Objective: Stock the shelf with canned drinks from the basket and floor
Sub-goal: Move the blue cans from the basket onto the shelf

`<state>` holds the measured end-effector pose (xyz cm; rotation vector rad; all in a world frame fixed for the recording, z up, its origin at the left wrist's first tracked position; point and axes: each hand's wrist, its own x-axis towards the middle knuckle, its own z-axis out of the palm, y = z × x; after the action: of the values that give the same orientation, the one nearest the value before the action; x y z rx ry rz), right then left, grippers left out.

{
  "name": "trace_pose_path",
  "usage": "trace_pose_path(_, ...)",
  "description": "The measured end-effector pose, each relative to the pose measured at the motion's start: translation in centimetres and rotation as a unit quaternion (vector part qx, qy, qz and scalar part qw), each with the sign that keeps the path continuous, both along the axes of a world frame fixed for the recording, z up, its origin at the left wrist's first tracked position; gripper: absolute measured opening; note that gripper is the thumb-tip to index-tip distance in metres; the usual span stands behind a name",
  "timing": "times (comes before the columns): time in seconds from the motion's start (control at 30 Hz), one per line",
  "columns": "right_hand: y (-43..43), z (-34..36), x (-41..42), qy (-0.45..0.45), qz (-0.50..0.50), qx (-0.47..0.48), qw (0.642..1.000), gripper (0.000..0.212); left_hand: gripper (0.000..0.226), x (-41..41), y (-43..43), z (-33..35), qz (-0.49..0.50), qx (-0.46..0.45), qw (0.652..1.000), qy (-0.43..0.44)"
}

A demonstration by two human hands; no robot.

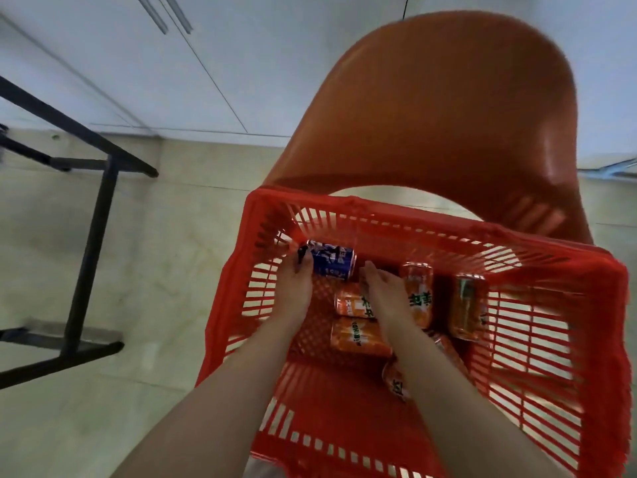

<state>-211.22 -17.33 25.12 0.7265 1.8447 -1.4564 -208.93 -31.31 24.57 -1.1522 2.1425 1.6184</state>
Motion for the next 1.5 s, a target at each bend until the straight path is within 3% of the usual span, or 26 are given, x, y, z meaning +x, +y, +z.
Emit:
trace_pose_path(0.17, -1.1, -3.4, -2.5, 0.023, 0.092, 0.051, 0.994, 0.041, 0.051, -1.0, 1.7, -3.3, 0.047, -0.073, 0.996, 0.002)
trace_pose_path(0.27, -1.4, -4.9, -2.7, 0.020, 0.097, 0.046, 0.994, 0.047, 0.060, -1.2, 2.2, -4.7, 0.054, -0.104, 0.993, -0.022)
trace_pose_path(0.47, -1.5, -6.5, -2.6, -0.003, 0.056, 0.079, 0.995, 0.044, 0.067, -1.2, 1.7, -5.7, 0.092, -0.037, 0.992, -0.083)
trace_pose_path(0.57, -0.9, -6.1, -2.2, -0.006, 0.029, 0.069, 0.997, 0.035, 0.057, -1.5, 1.8, -4.6, 0.093, 0.004, 0.994, -0.065)
trace_pose_path(0.67, -0.1, -5.0, -2.0, -0.001, 0.003, 0.060, 0.998, 0.033, 0.026, -1.5, 1.6, -3.1, 0.061, 0.023, 0.997, -0.034)
trace_pose_path(0.77, 0.6, -3.4, -1.7, 0.007, -0.023, 0.037, 0.999, 0.033, 0.029, -1.0, 1.8, -1.1, 0.021, 0.013, 1.000, -0.013)
trace_pose_path(0.83, 0.9, -2.0, -1.3, 0.006, -0.040, 0.015, 0.999, 0.037, 0.036, -0.4, 1.8, 0.0, 0.006, 0.004, 1.000, -0.004)
trace_pose_path(0.97, 1.3, 2.2, 0.5, -0.002, -0.098, -0.059, 0.993, 0.041, 0.022, 0.6, 1.2, 3.9, 0.000, 0.024, 1.000, 0.006)
trace_pose_path(1.17, 0.9, 9.1, 4.0, 0.004, -0.181, -0.106, 0.978, 0.041, 0.036, 2.9, -0.4, 10.4, -0.021, 0.053, 0.998, 0.009)
trace_pose_path(1.37, 0.0, 20.3, 7.0, 0.093, -0.153, -0.083, 0.980, 0.038, 0.035, 5.4, -2.6, 20.7, -0.075, 0.112, 0.990, 0.049)
trace_pose_path(1.5, -0.7, 27.3, 9.9, 0.158, -0.203, -0.115, 0.960, 0.037, 0.025, 7.6, -3.6, 27.8, -0.141, 0.159, 0.973, 0.094)
